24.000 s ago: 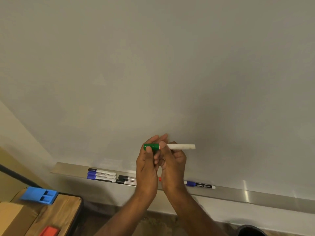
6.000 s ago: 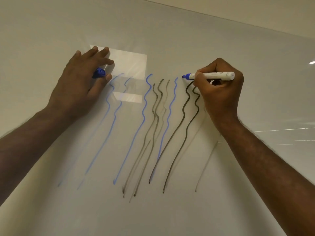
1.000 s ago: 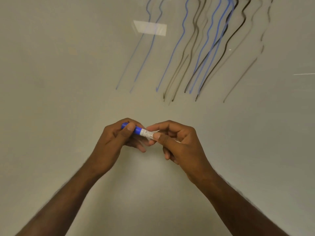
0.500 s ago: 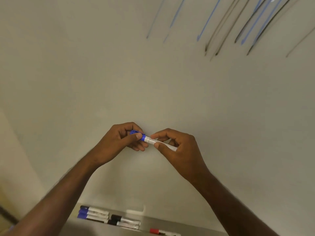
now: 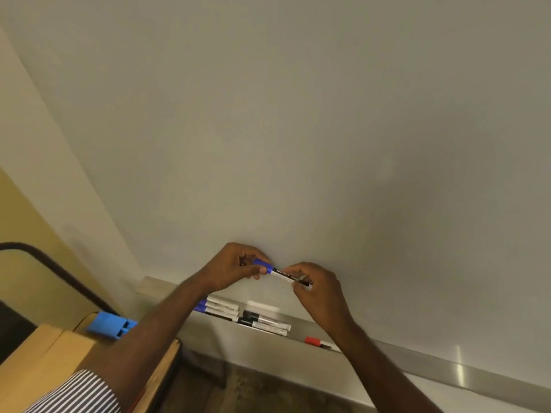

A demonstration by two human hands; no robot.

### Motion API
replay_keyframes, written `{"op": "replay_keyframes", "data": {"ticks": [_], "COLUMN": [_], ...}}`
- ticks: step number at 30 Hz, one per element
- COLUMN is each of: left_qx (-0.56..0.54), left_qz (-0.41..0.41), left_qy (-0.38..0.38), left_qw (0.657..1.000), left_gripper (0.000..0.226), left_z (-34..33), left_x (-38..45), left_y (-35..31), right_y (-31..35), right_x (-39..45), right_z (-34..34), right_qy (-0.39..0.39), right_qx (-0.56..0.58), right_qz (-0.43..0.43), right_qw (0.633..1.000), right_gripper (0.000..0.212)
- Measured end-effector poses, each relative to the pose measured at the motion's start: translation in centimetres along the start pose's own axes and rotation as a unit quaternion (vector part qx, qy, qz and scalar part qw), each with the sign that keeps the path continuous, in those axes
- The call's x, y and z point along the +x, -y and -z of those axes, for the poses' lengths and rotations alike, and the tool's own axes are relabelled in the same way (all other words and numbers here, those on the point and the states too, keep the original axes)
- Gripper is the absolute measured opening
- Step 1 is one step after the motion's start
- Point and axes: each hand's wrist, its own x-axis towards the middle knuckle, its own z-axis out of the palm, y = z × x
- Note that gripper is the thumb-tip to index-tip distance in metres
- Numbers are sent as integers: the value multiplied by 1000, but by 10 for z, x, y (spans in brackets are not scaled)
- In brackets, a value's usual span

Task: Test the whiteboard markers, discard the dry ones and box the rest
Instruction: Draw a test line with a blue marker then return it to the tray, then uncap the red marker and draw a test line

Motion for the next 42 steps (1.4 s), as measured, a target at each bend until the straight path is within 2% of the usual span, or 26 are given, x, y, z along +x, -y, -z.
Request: {"op": "replay_keyframes", "data": {"ticks": [4, 7, 10, 13, 16, 19, 23, 26, 30, 32, 33, 37, 42], "left_qx": [134, 265, 320, 358, 383, 389, 388, 391, 401, 405, 411, 440, 449], "left_qz": [15, 8, 3, -50, -110, -142, -153, -151, -120, -103, -99, -87, -61], "left_qy": [15, 2, -6, -23, -41, -69, -92, -77, -51, -47, -44, -19, 16], "left_qw": [991, 964, 947, 932, 916, 908, 904, 905, 907, 907, 905, 894, 891], "left_gripper": [15, 23, 29, 21, 28, 30, 41, 53, 68, 71, 71, 60, 59], "left_z": [-16, -32, -52, -69, -81, -93, -108, -114, -121, -124, -126, -128, -127], "left_x": [-4, -7, -11, -13, -15, -26, -44, -47, -50, -52, -53, -57, -57], "left_y": [50, 87, 113, 132, 151, 163, 175, 181, 181, 181, 183, 191, 186], "right_y": [-45, -71, -85, -94, -110, -120, -125, -131, -138, -140, -141, -152, -155], "right_x": [-13, -28, -35, -37, -41, -43, -42, -43, -44, -47, -48, -56, -60], "right_z": [-46, -78, -99, -113, -131, -142, -148, -155, -157, -158, -159, -159, -156], "right_qy": [18, -1, -14, -25, -11, 17, 10, 1, 4, 13, 20, 32, 35], "right_qx": [-43, -123, -217, -260, -277, -283, -297, -320, -345, -339, -336, -338, -358], "right_qz": [-28, -23, 12, 5, -36, -68, -50, -27, 8, 11, 11, 53, 89], "right_qw": [999, 992, 976, 965, 960, 957, 953, 947, 938, 941, 941, 939, 929], "right_gripper": [25, 25, 28, 31, 28, 46, 51, 40, 42, 49, 52, 39, 40]}}
